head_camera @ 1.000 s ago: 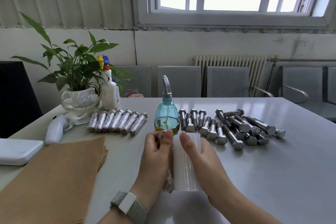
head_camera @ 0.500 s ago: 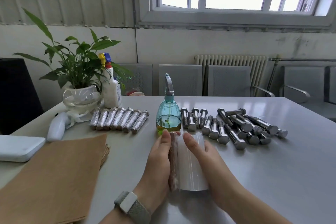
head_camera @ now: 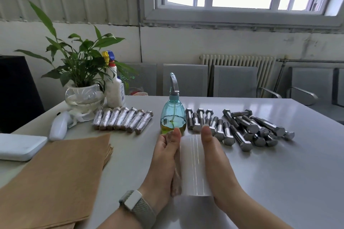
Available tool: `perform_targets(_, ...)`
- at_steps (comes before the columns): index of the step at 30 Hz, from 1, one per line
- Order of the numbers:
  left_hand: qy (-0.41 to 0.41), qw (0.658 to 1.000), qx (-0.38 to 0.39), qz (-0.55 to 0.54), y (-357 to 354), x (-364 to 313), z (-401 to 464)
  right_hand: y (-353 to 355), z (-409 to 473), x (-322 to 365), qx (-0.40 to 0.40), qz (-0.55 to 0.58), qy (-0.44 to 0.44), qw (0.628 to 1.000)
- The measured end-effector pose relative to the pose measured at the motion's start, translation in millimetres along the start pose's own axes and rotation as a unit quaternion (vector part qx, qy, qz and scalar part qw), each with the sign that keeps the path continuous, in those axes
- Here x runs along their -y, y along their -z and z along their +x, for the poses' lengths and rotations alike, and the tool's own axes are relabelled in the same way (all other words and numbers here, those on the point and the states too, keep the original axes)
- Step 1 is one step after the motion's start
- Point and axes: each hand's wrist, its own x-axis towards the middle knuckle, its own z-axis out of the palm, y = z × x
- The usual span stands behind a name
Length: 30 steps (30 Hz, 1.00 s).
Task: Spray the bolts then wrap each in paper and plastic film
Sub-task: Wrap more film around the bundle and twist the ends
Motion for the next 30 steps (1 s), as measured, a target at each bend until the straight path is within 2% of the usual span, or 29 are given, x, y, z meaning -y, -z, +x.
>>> perform_targets(2, 0.035, 0.999, -0.009, -0.027, -2, 2, -2, 1, 1, 1, -0.039, -0.059, -0.002, 0.998)
perform_targets(5, 0.047, 0.997, -0.020, -0.053, -2, 7, 2, 2, 5, 0, -0.059, -0.120, -0.019, 0.991)
perform_targets(10, 0.028, 0.999, -0.002, 0.021, -2, 7, 3, 7, 6, 4, -0.064, -0.076, -0.046, 0.994)
perform_targets(12, -0.008, 0.997, 0.003, 0.082, -1, 7, 4, 8, 7, 4, -0.019, 0.003, -0.082, 0.996)
perform_targets(14, -0.046, 0.990, -0.002, 0.130, 3, 6, 7, 9, 3, 5, 0.075, 0.092, -0.116, 0.986)
perform_targets(16, -0.061, 0.988, -0.016, 0.139, 6, 4, 8, 10, -1, 8, 0.144, 0.146, -0.123, 0.971)
perform_targets(18, -0.070, 0.987, -0.029, 0.140, 9, 1, 9, 11, -1, 6, 0.167, 0.167, -0.107, 0.966)
perform_targets(22, -0.081, 0.984, -0.074, 0.138, 4, -2, 8, 5, -1, 4, 0.117, 0.144, -0.045, 0.982)
perform_targets(25, -0.053, 0.992, -0.085, 0.079, 0, -3, 6, -1, -2, 1, 0.055, 0.103, -0.012, 0.993)
perform_targets(28, -0.008, 0.998, -0.056, -0.026, -4, -3, 2, -2, -1, -2, 0.005, 0.036, 0.023, 0.999)
perform_targets(30, 0.002, 0.999, -0.012, -0.053, -7, -1, -1, 0, 2, -3, -0.014, -0.007, 0.037, 0.999)
